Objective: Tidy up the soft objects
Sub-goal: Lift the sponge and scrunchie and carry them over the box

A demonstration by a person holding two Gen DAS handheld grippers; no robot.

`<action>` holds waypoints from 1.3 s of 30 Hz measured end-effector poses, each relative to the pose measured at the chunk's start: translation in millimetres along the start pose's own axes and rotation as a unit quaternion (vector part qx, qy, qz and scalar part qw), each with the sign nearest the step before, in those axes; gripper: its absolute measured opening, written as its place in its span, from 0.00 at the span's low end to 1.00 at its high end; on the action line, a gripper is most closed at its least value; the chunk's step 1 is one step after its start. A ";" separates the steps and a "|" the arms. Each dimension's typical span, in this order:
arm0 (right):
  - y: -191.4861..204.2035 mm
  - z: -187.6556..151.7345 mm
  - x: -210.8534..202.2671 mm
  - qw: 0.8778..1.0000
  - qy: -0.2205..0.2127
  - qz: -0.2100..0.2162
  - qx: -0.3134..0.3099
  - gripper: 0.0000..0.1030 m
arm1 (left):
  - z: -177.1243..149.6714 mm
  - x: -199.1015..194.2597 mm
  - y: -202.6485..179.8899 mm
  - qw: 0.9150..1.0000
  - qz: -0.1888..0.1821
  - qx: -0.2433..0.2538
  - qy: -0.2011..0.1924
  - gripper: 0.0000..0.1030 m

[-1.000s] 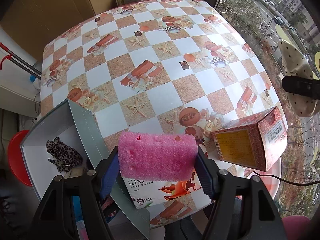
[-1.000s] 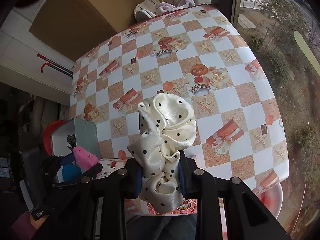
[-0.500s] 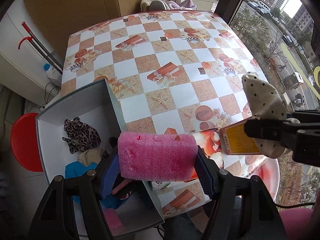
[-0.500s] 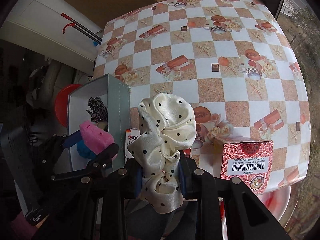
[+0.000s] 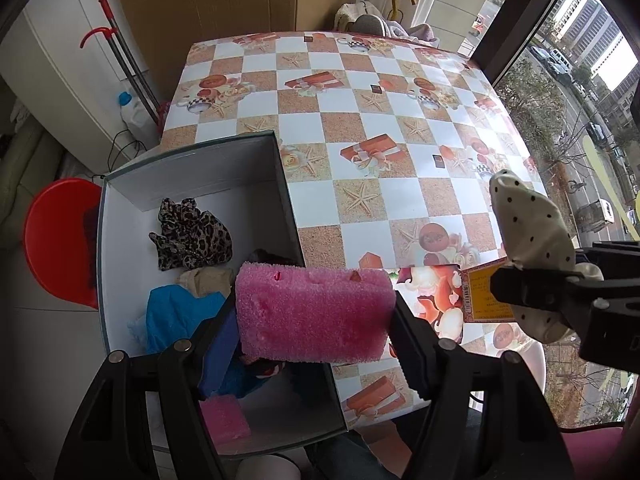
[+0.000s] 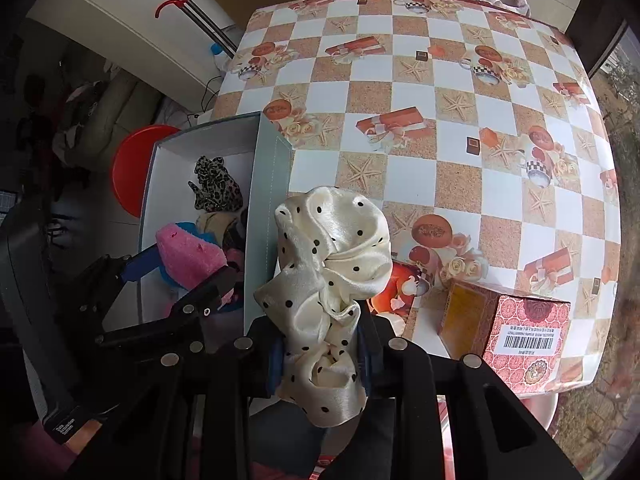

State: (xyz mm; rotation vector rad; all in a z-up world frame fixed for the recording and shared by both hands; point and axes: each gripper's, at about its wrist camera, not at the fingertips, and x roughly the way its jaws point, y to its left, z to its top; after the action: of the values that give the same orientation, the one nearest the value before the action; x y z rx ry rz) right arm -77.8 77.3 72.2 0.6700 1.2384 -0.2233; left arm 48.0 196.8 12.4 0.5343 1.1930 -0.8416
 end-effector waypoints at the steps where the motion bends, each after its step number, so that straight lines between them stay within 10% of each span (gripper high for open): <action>1: 3.6 0.7 0.7 1.000 0.001 -0.001 -0.005 0.29 | -1.3 -1.3 3.4 1.000 0.001 -0.005 -0.001 0.71; 39: 96.2 -2.7 19.8 0.994 0.013 -0.012 -0.109 0.29 | -51.6 -17.8 90.4 0.994 0.022 -0.110 0.005 0.71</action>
State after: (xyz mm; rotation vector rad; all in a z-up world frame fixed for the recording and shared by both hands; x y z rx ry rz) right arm -24.8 158.7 87.0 0.4695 1.2749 -0.0970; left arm 87.9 294.4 7.8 0.3829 1.2601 -0.6608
